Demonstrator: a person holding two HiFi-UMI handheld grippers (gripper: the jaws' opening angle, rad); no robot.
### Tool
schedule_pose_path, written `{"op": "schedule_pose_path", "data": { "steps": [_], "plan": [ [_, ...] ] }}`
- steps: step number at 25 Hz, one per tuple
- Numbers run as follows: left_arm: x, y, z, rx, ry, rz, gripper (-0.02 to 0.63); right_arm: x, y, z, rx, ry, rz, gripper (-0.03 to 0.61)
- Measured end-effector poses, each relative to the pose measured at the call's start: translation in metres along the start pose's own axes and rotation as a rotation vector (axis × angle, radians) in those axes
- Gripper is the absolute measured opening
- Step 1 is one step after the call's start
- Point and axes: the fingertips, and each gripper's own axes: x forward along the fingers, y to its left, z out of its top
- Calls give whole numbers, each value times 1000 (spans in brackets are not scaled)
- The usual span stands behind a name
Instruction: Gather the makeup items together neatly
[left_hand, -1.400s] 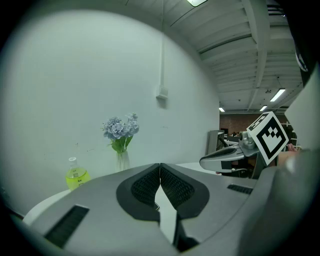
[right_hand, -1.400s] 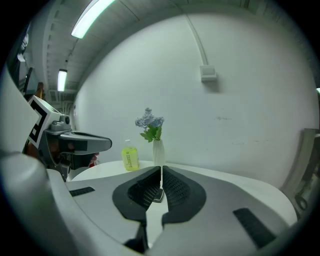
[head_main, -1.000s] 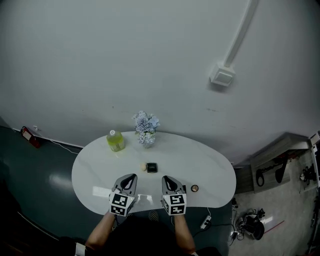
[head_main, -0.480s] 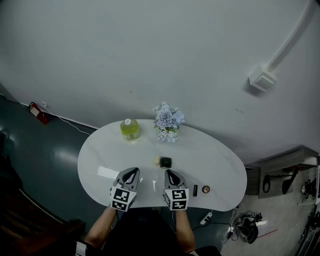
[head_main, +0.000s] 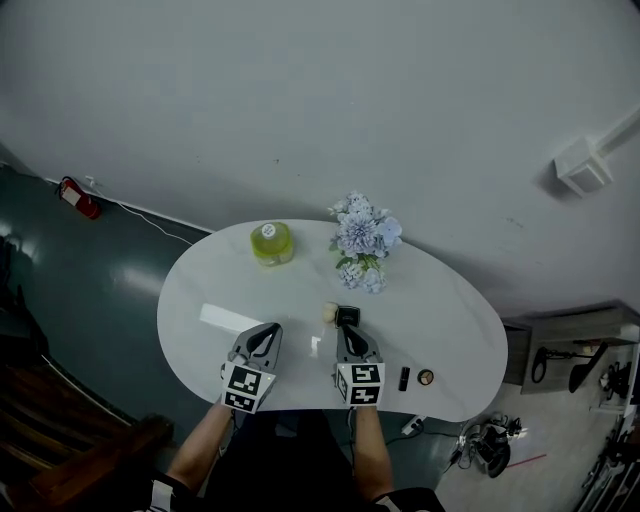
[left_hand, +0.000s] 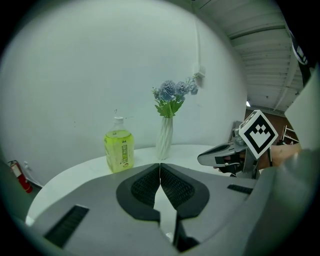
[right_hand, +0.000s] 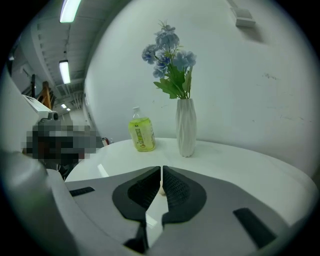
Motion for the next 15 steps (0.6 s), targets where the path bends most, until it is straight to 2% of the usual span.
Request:
{"op": "schedule_pose_path", "data": {
  "steps": [5,9,10,12,15],
  "plan": [
    [4,3,-3,-2,17,-15,20,24,-4,-9,-22,43,-32,40],
    [5,6,-4,-4,23,-19,20,46,0,-16,-11,80,-20,41],
    [5,7,-5,-4,26,-19,20,51,0,-19,-6,91,-23,53],
    [6,11,-6,-4,32,-16,20,62,2,-27,2,119,-20,135],
    [6,18,-8,-10,37,-8,20,74,3,-39,7,161,-22,158]
  ]
}}
